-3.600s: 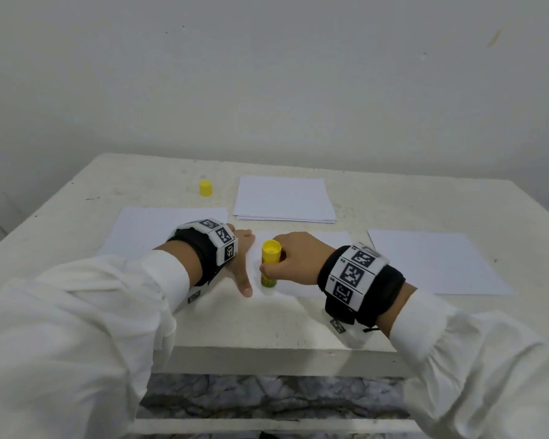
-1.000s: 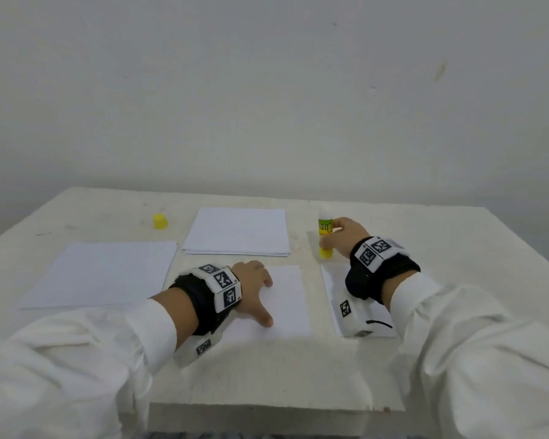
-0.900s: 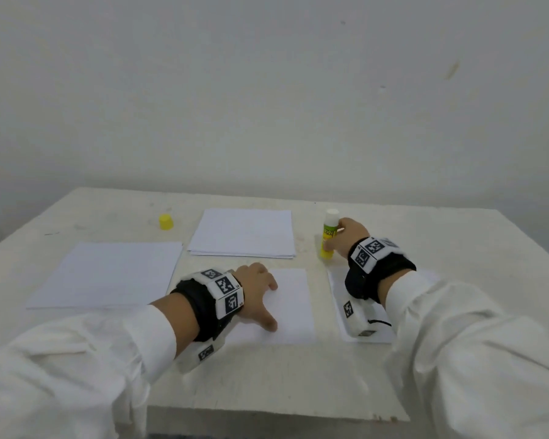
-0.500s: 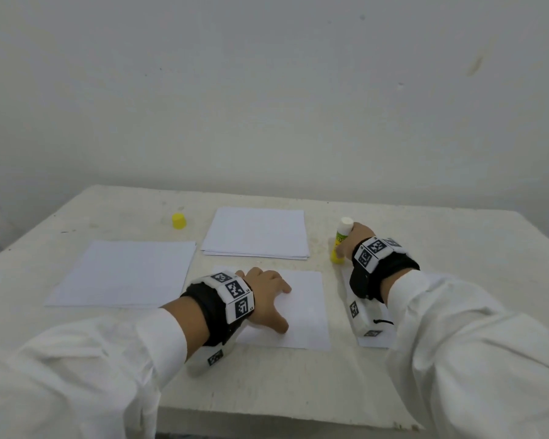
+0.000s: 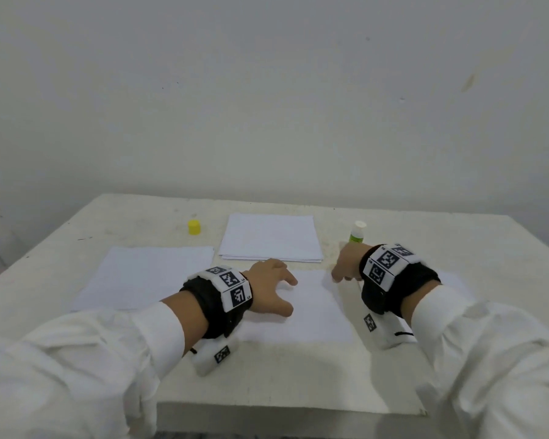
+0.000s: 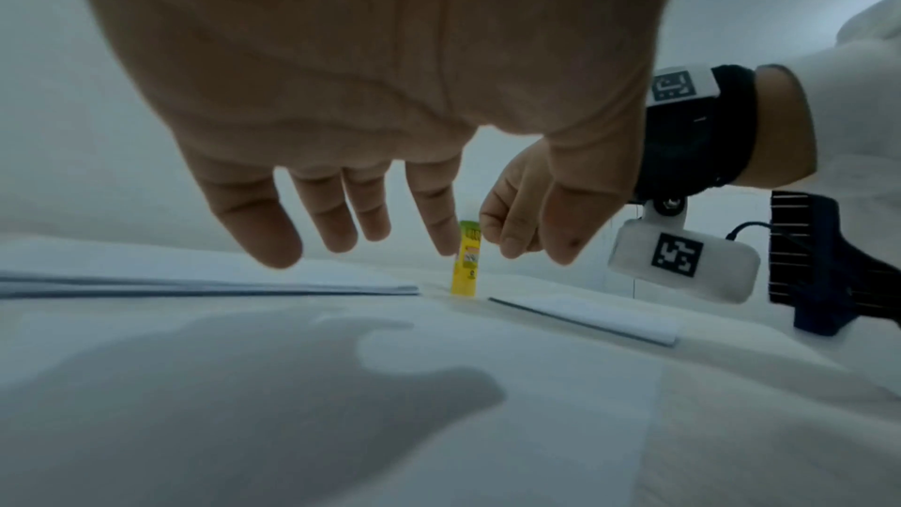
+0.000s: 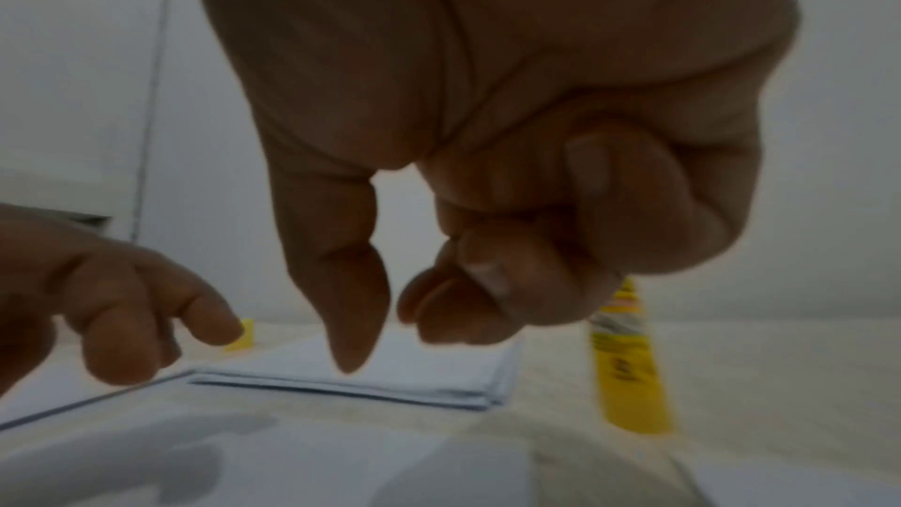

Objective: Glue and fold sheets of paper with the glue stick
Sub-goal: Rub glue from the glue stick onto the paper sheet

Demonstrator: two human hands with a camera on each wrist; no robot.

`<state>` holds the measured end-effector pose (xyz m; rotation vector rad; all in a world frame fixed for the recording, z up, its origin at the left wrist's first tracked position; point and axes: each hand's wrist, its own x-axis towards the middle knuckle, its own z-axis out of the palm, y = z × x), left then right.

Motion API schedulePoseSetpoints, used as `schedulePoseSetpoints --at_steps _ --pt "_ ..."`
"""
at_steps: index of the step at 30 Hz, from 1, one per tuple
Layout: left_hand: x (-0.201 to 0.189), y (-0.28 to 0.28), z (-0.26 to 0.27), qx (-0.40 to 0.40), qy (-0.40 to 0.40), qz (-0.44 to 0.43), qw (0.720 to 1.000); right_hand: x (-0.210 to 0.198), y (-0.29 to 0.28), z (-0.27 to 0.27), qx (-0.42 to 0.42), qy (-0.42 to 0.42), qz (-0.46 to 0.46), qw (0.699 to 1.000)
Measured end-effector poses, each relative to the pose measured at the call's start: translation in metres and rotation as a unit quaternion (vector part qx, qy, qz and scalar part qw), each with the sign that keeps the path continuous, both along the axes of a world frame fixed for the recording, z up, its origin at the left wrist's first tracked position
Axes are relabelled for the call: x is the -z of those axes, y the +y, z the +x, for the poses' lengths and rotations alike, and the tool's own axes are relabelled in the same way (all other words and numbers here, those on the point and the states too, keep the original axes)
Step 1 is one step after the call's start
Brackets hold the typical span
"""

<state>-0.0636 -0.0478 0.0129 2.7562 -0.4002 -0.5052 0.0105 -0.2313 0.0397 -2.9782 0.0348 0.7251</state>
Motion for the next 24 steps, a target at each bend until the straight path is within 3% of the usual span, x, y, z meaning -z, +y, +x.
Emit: schedulePoseSetpoints --at_steps 4,8,12,16,24 --pt "-0.010 0.059 -0.005 -0.033 -0.014 0.014 0.999 -0.002 0.064 0.001 -0.099 -0.018 0.036 0.994" --pt "-0.012 0.144 -0.005 -0.143 0.001 0.090 0.986 0.010 0.141 0.002 -0.167 -0.019 0.045 0.985" --pt "-0.008 0.223 -0.006 -0.223 0.044 0.146 0.963 0.027 0.208 0.004 -0.234 -0.035 -0.029 0.971" --pt "0.005 0.267 0.001 -0.199 0.085 0.225 0.950 0.039 0.237 0.008 -0.242 -0.044 -0.057 0.968" --pt "0.007 0.269 0.010 -0.158 0.071 0.283 0.944 0.043 0.248 0.017 -0.222 -0.009 -0.084 0.971"
